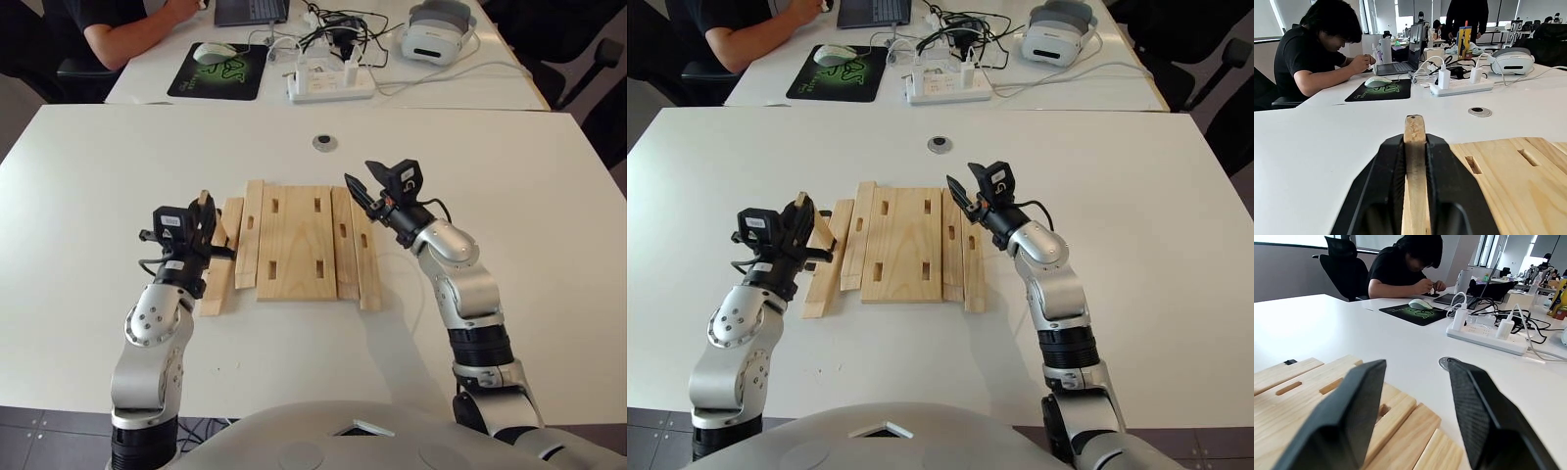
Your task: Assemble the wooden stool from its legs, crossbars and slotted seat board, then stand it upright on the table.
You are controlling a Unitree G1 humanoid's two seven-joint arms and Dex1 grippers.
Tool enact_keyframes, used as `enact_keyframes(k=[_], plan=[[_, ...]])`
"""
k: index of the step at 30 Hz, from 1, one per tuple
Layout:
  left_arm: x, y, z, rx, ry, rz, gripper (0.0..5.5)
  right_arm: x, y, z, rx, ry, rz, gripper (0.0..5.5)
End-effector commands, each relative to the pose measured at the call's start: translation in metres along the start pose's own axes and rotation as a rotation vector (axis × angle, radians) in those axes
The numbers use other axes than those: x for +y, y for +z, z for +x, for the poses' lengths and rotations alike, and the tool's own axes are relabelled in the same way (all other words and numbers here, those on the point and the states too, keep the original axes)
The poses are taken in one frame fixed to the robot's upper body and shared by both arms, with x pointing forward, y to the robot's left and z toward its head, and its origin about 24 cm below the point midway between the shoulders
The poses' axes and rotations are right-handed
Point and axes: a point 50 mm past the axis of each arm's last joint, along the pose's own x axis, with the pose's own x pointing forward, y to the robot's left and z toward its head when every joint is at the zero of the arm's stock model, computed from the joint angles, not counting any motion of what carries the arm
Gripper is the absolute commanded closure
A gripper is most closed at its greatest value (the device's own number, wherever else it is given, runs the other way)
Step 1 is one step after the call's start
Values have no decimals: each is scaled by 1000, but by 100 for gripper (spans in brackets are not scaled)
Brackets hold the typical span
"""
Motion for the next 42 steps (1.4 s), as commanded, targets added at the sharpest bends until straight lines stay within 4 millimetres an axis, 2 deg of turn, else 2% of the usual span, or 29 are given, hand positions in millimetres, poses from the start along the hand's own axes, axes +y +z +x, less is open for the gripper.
enact_keyframes(k=[1,8,13,27,36,40,42], plan=[[3,-52,-18,262,22,-35,506,-2,5,2,-8,8,-24,315],[2,-38,2,210,13,-35,506,-1,4,4,-4,14,-20,315],[3,-34,6,205,5,-33,506,-1,3,5,-5,13,-18,315],[8,-46,-14,257,-15,1,506,0,3,3,-6,7,-19,315],[6,-43,-8,237,4,-8,506,-3,4,4,-10,6,-6,315],[7,-42,-4,229,4,-4,506,-12,8,6,-29,-37,19,315],[7,-41,1,220,-2,1,506,-29,15,5,-71,-125,79,315]])
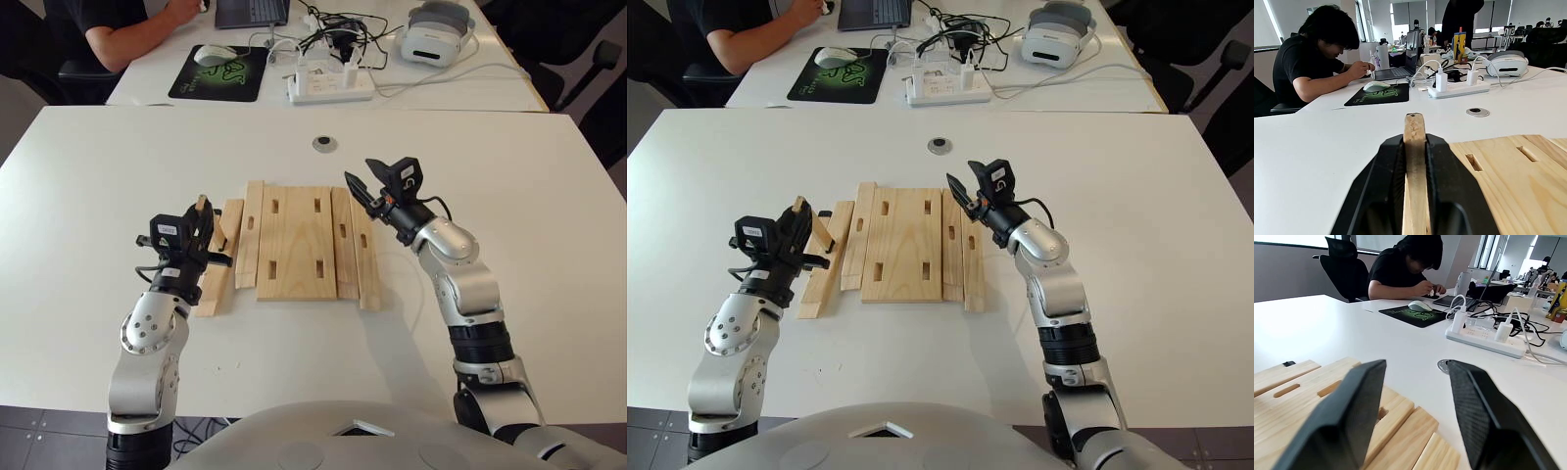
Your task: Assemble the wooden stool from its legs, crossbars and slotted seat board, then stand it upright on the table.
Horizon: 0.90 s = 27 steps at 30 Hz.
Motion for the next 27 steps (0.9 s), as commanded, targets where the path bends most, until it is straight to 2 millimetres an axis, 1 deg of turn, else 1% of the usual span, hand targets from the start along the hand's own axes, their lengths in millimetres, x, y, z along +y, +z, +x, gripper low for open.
enact_keyframes(k=[1,3,4,5,6,9,13,15,17,22,27], plan=[[2,-38,-2,217,8,-10,506,-35,19,0,-95,-179,103,315],[2,-36,1,208,3,-7,506,-61,34,-3,-158,-302,149,315],[2,-35,2,206,4,-6,506,-70,43,-4,-182,-325,128,315],[1,-35,4,201,1,-4,506,-75,49,-2,-185,-313,84,315],[1,-34,7,196,-2,-2,506,-76,50,1,-178,-297,59,315],[0,-32,11,188,-17,-5,506,-61,41,6,-138,-231,40,315],[0,-33,8,199,-14,2,506,-35,23,5,-92,-174,86,315],[0,-34,7,201,-12,2,506,-29,19,6,-78,-156,96,315],[1,-33,7,199,-10,2,506,-27,17,5,-70,-150,98,315],[6,-29,3,182,5,1,506,-30,14,3,-57,-165,96,315],[12,-33,-8,199,2,15,506,-28,14,1,-53,-164,86,315]])
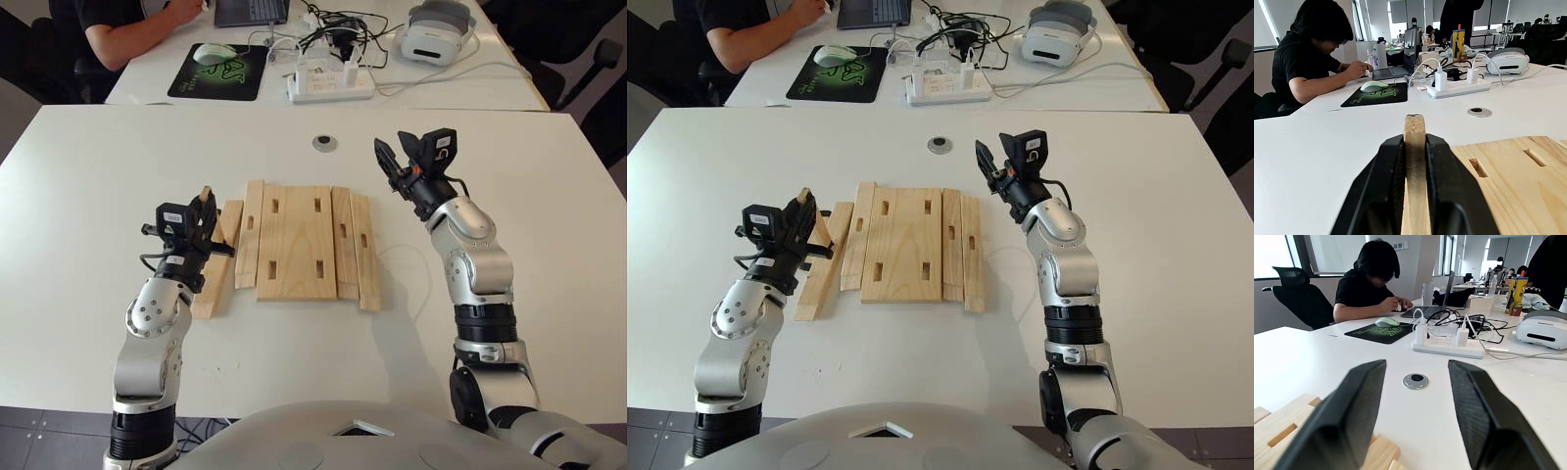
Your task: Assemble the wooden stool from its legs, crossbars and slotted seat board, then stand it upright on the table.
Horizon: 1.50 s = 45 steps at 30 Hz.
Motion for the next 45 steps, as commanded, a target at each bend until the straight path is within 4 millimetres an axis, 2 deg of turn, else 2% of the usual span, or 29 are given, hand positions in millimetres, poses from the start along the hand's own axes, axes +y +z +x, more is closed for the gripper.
enact_keyframes(k=[1,10,14,21,26,32,43,44,45], plan=[[9,-34,-21,199,7,-2,506,0,-1,-5,11,-5,-12,315],[13,-47,-46,204,10,0,506,3,-1,-7,17,11,-46,315],[15,-64,-63,200,22,-19,506,4,1,-6,17,21,-64,315],[7,-106,-97,239,7,-61,506,4,4,-3,17,41,-79,315],[4,-120,-110,211,43,-108,506,2,6,0,22,60,-92,315],[6,-115,-99,149,34,-108,506,3,6,2,21,65,-96,315],[12,-111,-86,134,-6,-68,506,5,3,3,15,61,-89,315],[12,-111,-85,135,-9,-63,469,5,3,3,15,60,-89,315],[13,-111,-84,128,-16,-55,457,5,3,3,15,60,-89,315]])
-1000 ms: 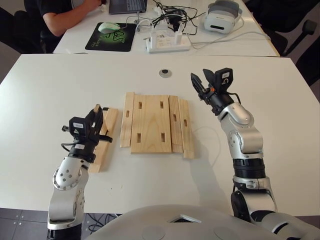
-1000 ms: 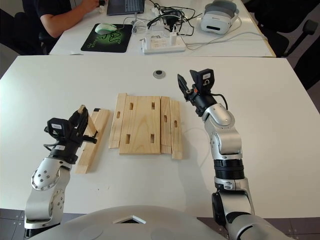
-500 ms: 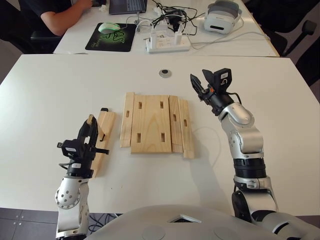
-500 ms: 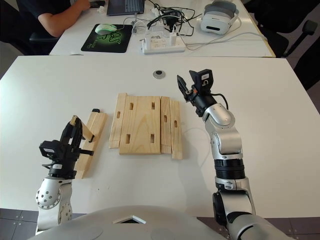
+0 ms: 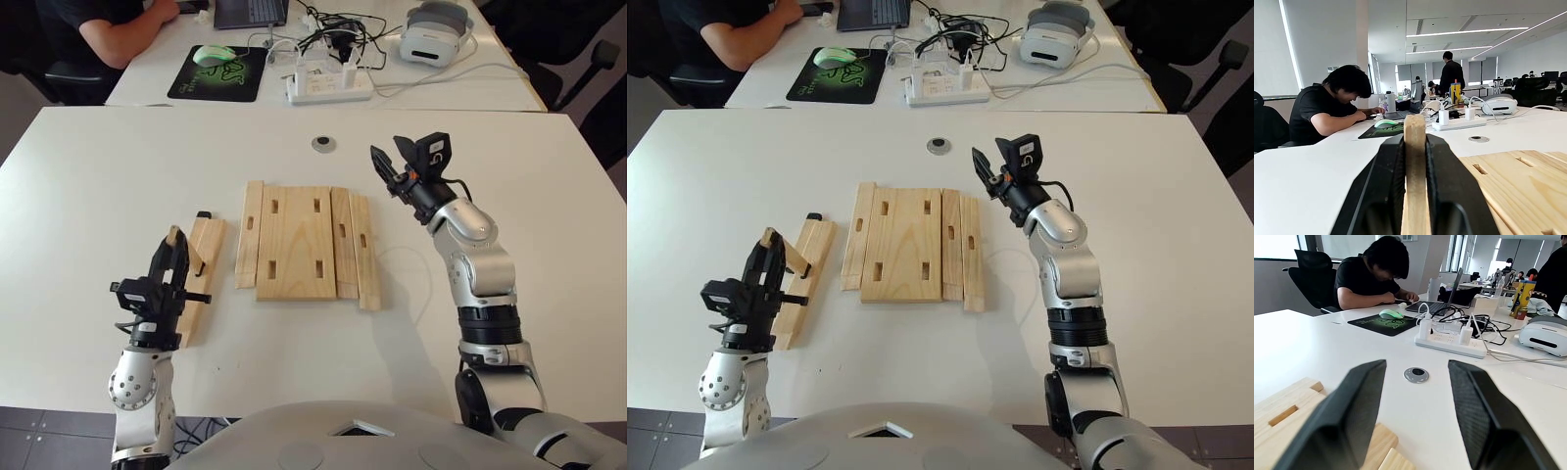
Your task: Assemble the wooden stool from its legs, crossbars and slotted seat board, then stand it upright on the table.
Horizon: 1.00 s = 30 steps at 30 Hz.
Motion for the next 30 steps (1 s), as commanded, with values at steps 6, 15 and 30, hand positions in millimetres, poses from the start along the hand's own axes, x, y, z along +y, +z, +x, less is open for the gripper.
enact_keyframes(k=[6,15,30], plan=[[-1,-52,-40,392,-21,-58,376,3,3,6,-18,19,-16,315],[-3,-53,-32,374,-14,-80,271,6,2,7,-21,31,-13,315],[18,-13,19,257,-85,-96,271,8,-8,2,-12,-7,3,315]])
